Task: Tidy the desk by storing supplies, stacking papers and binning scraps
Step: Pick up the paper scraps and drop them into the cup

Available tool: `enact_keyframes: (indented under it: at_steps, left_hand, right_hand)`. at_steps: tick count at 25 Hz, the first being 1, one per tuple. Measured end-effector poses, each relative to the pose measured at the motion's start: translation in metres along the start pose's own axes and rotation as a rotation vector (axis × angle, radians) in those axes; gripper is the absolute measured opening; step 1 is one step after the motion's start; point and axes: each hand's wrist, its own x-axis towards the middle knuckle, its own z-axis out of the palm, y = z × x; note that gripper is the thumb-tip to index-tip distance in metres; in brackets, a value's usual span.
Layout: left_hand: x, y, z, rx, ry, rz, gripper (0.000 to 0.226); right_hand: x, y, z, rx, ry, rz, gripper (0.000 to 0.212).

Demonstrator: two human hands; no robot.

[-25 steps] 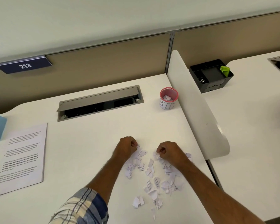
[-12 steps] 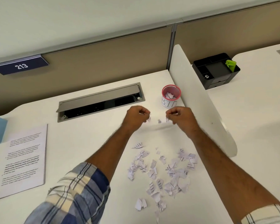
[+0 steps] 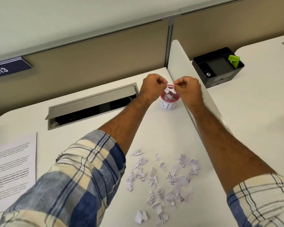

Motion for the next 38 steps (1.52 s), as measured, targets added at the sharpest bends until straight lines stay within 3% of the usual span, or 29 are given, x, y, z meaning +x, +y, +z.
enact_keyframes:
  at_steps: [3, 7, 14, 20, 24, 27, 31, 36, 38]
  left_hand:
    - [0.005, -0.002, 0.014, 0.054, -0.008, -0.040, 0.011]
    - [0.002, -0.016, 0.022, 0.066, -0.008, -0.043, 0.023]
    - [-0.017, -0.048, 0.000, 0.020, -0.006, -0.055, 0.016]
    - [-0.086, -0.108, -0.020, 0.262, -0.171, 0.052, 0.034]
    - [-0.149, -0.163, -0.022, 0.312, -0.247, -0.013, 0.035]
    - [-0.180, -0.188, -0.021, 0.381, -0.211, -0.037, 0.035]
    - [-0.203, -0.187, -0.015, 0.421, -0.223, -0.039, 0.038]
    - [-0.224, -0.175, -0.014, 0.477, -0.313, -0.078, 0.050]
    - [-0.231, -0.176, -0.015, 0.502, -0.351, -0.049, 0.054]
  right_hand:
    - [-0.001, 0.004, 0.008, -0.134, 0.000, -0.001, 0.017]
    - [-0.008, 0.011, 0.012, -0.219, -0.038, -0.003, 0.027]
    - [-0.038, 0.023, 0.007, -0.161, -0.038, -0.147, 0.017]
    - [-0.110, 0.060, 0.003, -0.129, -0.253, -0.193, 0.020]
    - [-0.152, 0.093, -0.006, -0.268, -0.437, -0.096, 0.025]
    - [-0.173, 0.109, -0.012, -0.375, -0.525, -0.019, 0.029]
    - [-0.198, 0.119, -0.019, -0.385, -0.525, -0.022, 0.025]
    - [-0.199, 0.123, -0.035, -0.431, -0.811, -0.107, 0.045]
    - [-0.200, 0.126, -0.036, -0.517, -0.848, -0.187, 0.046]
